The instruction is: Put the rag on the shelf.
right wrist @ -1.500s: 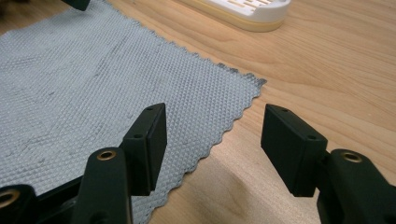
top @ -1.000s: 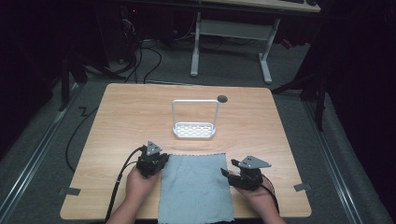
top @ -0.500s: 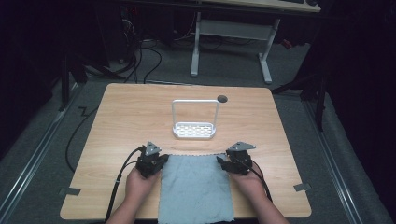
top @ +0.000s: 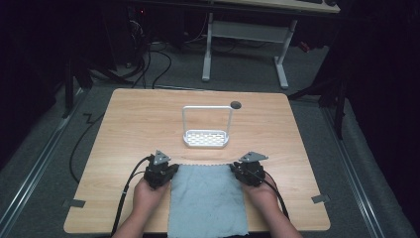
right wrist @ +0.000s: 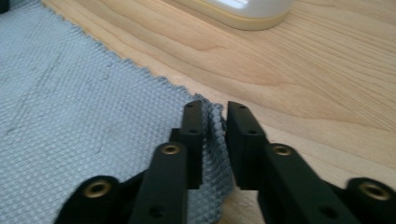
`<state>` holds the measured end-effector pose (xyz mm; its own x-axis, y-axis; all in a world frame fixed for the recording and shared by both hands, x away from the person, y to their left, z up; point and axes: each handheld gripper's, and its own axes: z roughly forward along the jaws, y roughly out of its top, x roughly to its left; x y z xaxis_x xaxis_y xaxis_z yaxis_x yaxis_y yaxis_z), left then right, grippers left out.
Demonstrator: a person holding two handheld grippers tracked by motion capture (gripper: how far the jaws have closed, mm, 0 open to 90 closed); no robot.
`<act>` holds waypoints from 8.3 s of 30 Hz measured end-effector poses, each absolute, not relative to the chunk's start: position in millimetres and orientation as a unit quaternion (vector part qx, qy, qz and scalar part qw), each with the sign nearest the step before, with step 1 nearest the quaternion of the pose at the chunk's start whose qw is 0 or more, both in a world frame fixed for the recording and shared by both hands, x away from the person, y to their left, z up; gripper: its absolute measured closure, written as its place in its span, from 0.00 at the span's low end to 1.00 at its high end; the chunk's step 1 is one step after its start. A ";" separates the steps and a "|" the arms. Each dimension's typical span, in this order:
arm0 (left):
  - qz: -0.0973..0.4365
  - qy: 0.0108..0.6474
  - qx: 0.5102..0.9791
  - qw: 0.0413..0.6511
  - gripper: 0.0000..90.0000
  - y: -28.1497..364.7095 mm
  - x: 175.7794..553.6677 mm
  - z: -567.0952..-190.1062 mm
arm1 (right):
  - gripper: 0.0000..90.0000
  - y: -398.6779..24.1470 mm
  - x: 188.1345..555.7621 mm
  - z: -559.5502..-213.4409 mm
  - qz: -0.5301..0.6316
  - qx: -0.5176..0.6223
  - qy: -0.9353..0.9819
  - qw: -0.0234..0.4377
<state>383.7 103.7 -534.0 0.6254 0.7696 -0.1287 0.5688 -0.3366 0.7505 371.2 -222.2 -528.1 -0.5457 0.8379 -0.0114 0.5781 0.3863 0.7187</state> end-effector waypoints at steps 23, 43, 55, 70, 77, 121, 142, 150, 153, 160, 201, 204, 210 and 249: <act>0.135 0.406 0.785 0.448 1.00 108.2 372.0 -519.3 | 0.98 -220.4 355.2 -517.8 0.394 0.433 0.782 0.212; 0.157 0.411 0.740 0.508 1.00 117.8 377.6 -498.8 | 0.99 -223.5 352.0 -490.2 0.467 0.427 0.741 0.225; 0.186 0.393 0.711 0.553 1.00 118.4 378.2 -453.0 | 0.99 -231.3 359.8 -454.0 0.506 0.419 0.708 0.258; 0.222 0.363 0.694 0.581 1.00 114.8 381.7 -402.9 | 0.99 -234.6 354.4 -400.1 0.539 0.395 0.680 0.302; 0.233 0.359 0.686 0.588 1.00 117.3 385.2 -386.5 | 0.99 -233.7 355.5 -379.5 0.550 0.387 0.671 0.311; 0.295 0.352 0.668 0.585 1.00 113.9 470.7 -350.5 | 0.99 -229.9 440.3 -341.9 0.566 0.404 0.643 0.320; 0.293 0.375 0.695 0.539 1.00 103.7 532.8 -362.8 | 0.99 -227.0 501.0 -354.8 0.530 0.425 0.657 0.325; 0.258 0.384 0.731 0.501 1.00 104.3 542.4 -395.3 | 0.99 -227.7 515.2 -380.7 0.493 0.433 0.690 0.306; 0.249 0.385 0.737 0.496 1.00 103.9 540.9 -403.0 | 0.99 -230.9 515.8 -388.4 0.501 0.442 0.688 0.284; 0.230 0.389 0.741 0.497 1.00 103.4 534.0 -422.0 | 0.99 -234.2 510.2 -403.3 0.495 0.447 0.692 0.275; 0.165 0.415 0.744 0.497 0.99 107.0 514.1 -482.5 | 0.97 -235.8 498.5 -464.2 0.469 0.477 0.703 0.242; 0.167 0.417 0.744 0.494 0.96 109.2 514.0 -480.0 | 0.90 -236.4 498.6 -462.6 0.469 0.479 0.701 0.243; 0.183 0.425 0.737 0.492 0.81 118.4 513.9 -473.1 | 0.77 -240.9 499.0 -455.3 0.466 0.481 0.698 0.252; 0.216 0.475 0.690 0.502 0.60 186.7 489.2 -459.3 | 0.61 -275.1 470.4 -431.0 0.447 0.483 0.691 0.299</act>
<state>489.2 186.7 -459.3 0.4554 0.8721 -0.1790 0.4379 -0.0443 0.8979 470.4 -275.1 -431.0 -0.3542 0.9350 0.0186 0.4009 0.1339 0.9063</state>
